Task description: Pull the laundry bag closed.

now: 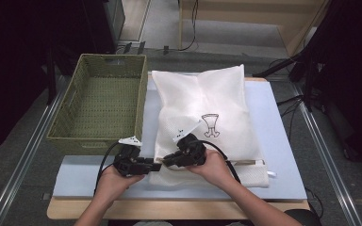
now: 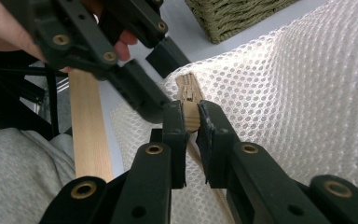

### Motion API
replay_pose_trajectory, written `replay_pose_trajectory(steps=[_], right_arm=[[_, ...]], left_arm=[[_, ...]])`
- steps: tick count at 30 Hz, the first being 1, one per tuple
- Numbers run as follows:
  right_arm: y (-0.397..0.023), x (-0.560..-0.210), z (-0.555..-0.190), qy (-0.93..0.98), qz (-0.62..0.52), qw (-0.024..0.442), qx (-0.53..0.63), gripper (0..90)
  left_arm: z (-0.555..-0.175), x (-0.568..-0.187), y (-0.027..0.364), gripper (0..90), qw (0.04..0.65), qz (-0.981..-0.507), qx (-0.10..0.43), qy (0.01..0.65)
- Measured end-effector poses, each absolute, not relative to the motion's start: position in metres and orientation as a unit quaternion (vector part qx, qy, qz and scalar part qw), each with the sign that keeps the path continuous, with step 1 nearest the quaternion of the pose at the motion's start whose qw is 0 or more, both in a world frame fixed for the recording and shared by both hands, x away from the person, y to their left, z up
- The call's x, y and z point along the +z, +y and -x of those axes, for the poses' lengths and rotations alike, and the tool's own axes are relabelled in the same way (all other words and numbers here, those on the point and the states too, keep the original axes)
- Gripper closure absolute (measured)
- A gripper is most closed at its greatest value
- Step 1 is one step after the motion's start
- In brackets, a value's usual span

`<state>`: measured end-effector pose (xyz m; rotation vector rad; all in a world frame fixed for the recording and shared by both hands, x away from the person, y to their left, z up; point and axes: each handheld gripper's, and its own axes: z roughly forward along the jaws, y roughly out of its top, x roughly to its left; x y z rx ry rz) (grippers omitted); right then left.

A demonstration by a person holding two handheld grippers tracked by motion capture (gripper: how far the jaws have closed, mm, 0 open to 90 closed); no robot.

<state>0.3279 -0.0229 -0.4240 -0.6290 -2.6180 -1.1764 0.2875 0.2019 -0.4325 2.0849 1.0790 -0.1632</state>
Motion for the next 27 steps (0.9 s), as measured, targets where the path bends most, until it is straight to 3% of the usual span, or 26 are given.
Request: replay_pose_trajectory(steps=[3, 6, 11, 19, 27], right_arm=[[-0.022, -0.424, -0.327, -0.887, 0.212, 0.099, -0.398, 82.3], [-0.022, -0.425, -0.326, -0.89, 0.205, 0.095, -0.396, 82.3], [-0.021, -0.426, -0.326, -0.892, 0.207, 0.087, -0.393, 82.3], [-0.021, -0.427, -0.327, -0.891, 0.207, 0.087, -0.393, 81.4], [-0.019, -0.424, -0.323, -0.893, 0.2, 0.07, -0.396, 82.6]], left_arm=[[-0.288, -0.431, 0.201, 80.9, 0.383, -0.82, -0.066, 0.421], [-0.287, -0.429, 0.201, 83.9, 0.379, -0.821, -0.058, 0.422], [-0.289, -0.429, 0.202, 77.4, 0.383, -0.819, -0.06, 0.423], [-0.288, -0.425, 0.2, 85.8, 0.382, -0.823, -0.054, 0.417], [-0.285, -0.422, 0.206, 86.3, 0.399, -0.807, -0.062, 0.431]])
